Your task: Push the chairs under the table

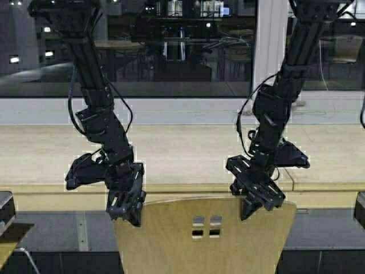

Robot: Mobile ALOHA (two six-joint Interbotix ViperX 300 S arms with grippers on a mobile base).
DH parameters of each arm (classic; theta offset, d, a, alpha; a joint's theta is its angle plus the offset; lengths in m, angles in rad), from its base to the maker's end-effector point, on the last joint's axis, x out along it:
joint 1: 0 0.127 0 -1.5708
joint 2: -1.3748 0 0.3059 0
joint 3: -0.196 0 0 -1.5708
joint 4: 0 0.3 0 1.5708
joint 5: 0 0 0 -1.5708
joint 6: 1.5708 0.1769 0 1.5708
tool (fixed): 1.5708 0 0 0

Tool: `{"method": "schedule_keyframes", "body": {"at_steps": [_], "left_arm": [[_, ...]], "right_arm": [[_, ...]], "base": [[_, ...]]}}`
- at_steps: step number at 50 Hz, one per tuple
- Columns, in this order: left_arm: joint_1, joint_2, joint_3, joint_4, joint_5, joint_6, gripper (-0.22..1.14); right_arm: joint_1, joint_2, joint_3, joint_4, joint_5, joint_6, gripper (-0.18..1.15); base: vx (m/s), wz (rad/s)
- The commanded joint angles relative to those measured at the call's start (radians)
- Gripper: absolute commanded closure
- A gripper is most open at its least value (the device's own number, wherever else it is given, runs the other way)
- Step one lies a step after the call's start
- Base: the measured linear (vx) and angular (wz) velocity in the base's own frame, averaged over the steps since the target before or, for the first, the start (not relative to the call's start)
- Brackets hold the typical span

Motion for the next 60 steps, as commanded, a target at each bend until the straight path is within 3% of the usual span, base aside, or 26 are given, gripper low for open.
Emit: {"method": "schedule_keyframes", "body": {"at_steps": [1,30,36,41,45,51,60], "left_arm": [[-0.006,0.002,-0.026,0.008,-0.017,0.014,0.87],[-0.006,-0.041,0.048,0.009,-0.014,0.017,0.83],[-0.006,-0.043,0.057,0.028,-0.014,0.026,0.68],[-0.006,-0.048,0.064,0.043,-0.014,0.037,0.44],[-0.006,-0.063,0.083,0.043,-0.012,0.041,0.23],[-0.008,-0.104,0.14,0.044,-0.011,0.043,0.04],[-0.008,-0.184,0.181,0.038,-0.014,0.043,0.03]], "right_arm": [[0.029,0.026,-0.015,-0.018,-0.003,-0.066,0.93],[0.037,0.029,0.005,-0.049,-0.003,-0.075,0.89],[0.037,0.031,0.005,-0.054,0.003,-0.084,0.62],[0.037,0.029,0.003,-0.054,0.032,-0.081,0.27],[0.037,0.021,0.009,-0.049,0.044,-0.075,0.07],[0.041,-0.002,0.049,-0.035,0.044,-0.074,0.03],[0.037,-0.098,0.117,-0.031,-0.005,-0.069,0.03]], "base": [[0.14,-0.03],[0.1,-0.01],[0.02,0.0],[0.0,0.0],[-0.01,0.0],[-0.03,0.03],[0.02,0.0]]}}
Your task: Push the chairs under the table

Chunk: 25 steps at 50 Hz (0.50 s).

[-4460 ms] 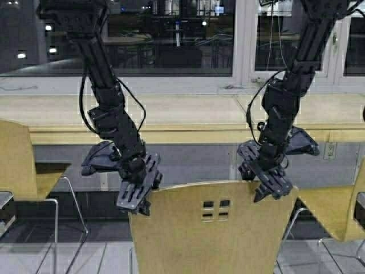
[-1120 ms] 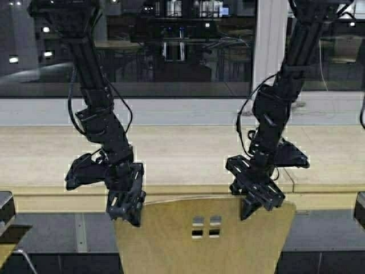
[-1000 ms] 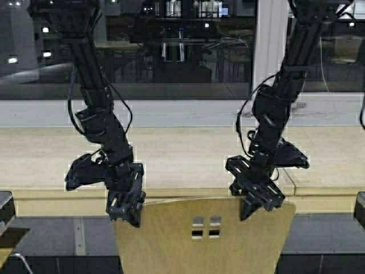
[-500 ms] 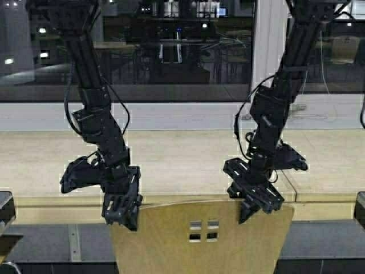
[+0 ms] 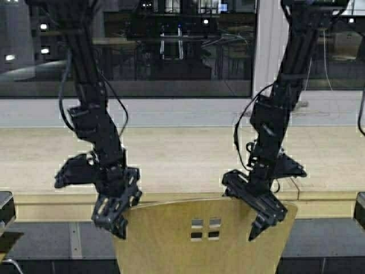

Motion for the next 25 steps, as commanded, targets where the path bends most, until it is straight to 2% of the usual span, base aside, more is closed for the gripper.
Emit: {"method": "schedule_keyframes", "body": {"at_steps": [1,13,21,25], "left_arm": [[-0.006,-0.101,0.015,-0.003,-0.006,0.002,0.04],[0.003,-0.288,0.107,0.026,-0.044,0.017,0.04],[0.018,-0.48,0.229,0.239,-0.215,0.101,0.04],[0.041,-0.603,0.33,0.348,-0.291,0.144,0.04]], "right_arm": [[0.011,-0.107,0.058,0.0,-0.035,-0.006,0.03],[0.005,-0.298,0.132,-0.005,-0.072,-0.021,0.03],[0.006,-0.457,0.213,-0.049,-0.158,-0.057,0.03],[0.005,-0.545,0.281,-0.098,-0.221,-0.089,0.03]], "base": [[0.03,0.01],[0.01,0.0],[-0.01,0.01],[0.0,0.0]]}}
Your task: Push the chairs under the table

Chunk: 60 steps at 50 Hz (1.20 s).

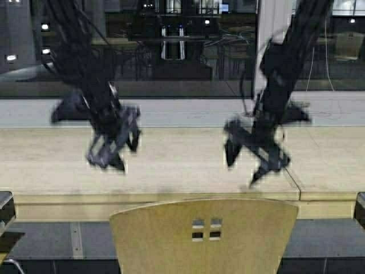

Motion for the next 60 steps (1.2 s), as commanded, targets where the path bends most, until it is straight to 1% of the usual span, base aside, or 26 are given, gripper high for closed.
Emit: {"method": "schedule_keyframes", "body": {"at_steps": [1,8,13,19,25,31,38,41,46,53,60], "left_arm": [[0.035,-0.221,0.141,0.169,-0.12,0.06,0.04],[0.084,-0.428,0.307,0.288,-0.141,0.129,0.04],[0.091,-0.572,0.4,0.357,-0.137,0.21,0.04],[0.091,-0.741,0.462,0.416,-0.041,0.305,0.04],[0.091,-0.902,0.466,0.462,0.123,0.426,0.04],[0.091,-1.045,0.449,0.52,0.276,0.595,0.04],[0.103,-1.187,0.443,0.529,0.41,0.75,0.04],[0.117,-1.233,0.449,0.534,0.433,0.762,0.04],[0.17,-1.29,0.479,0.543,0.44,0.764,0.04],[0.25,-1.315,0.502,0.538,0.437,0.755,0.04],[0.259,-1.313,0.488,0.538,0.437,0.752,0.04]], "right_arm": [[-0.003,-0.179,0.083,-0.069,-0.097,-0.04,0.03],[-0.002,-0.359,0.215,-0.144,-0.206,-0.094,0.03],[-0.002,-0.482,0.281,-0.21,-0.241,-0.137,0.03],[-0.003,-0.618,0.33,-0.325,-0.244,-0.216,0.04],[-0.002,-0.706,0.354,-0.405,-0.241,-0.29,0.04],[0.006,-0.747,0.357,-0.403,-0.239,-0.282,0.04],[0.026,-0.775,0.347,-0.41,-0.239,-0.284,0.04],[0.034,-0.787,0.348,-0.419,-0.239,-0.296,0.04],[0.04,-0.83,0.356,-0.44,-0.239,-0.316,0.04],[0.043,-0.907,0.348,-0.477,-0.222,-0.356,0.08],[0.041,-0.933,0.347,-0.505,-0.155,-0.43,0.1]], "base": [[0.0,0.0],[0.0,0.01],[-0.01,0.04],[-0.01,0.11],[-0.02,0.18],[-0.05,0.29],[-0.07,0.46],[-0.07,0.57],[-0.09,0.61],[-0.12,0.59],[-0.14,0.5]]}}
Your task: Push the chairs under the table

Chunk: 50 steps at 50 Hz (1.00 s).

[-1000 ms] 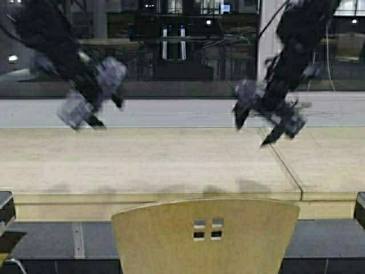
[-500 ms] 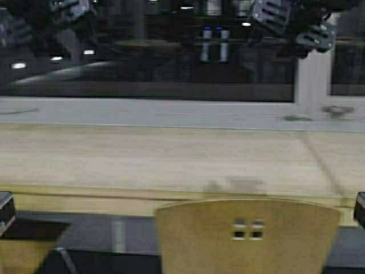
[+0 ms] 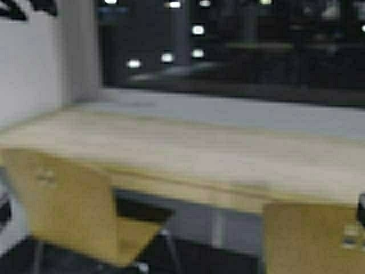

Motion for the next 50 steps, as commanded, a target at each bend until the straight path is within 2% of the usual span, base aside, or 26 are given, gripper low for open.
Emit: {"method": "schedule_keyframes", "body": {"at_steps": [1,6,50], "left_arm": [[0.005,0.002,-0.021,-0.002,-0.006,-0.003,0.04],[0.006,0.003,-0.017,-0.006,-0.003,-0.006,0.04],[0.005,-0.005,-0.003,-0.006,-0.006,-0.008,0.04]], "right_arm": [[-0.006,-0.037,-0.017,-0.034,0.075,-0.069,0.09],[-0.008,-0.04,0.003,-0.028,0.129,-0.098,0.1],[0.005,-0.012,-0.021,-0.023,0.129,-0.066,0.1]], "base": [[-0.16,0.47],[-0.17,0.4],[-0.26,0.3]]}}
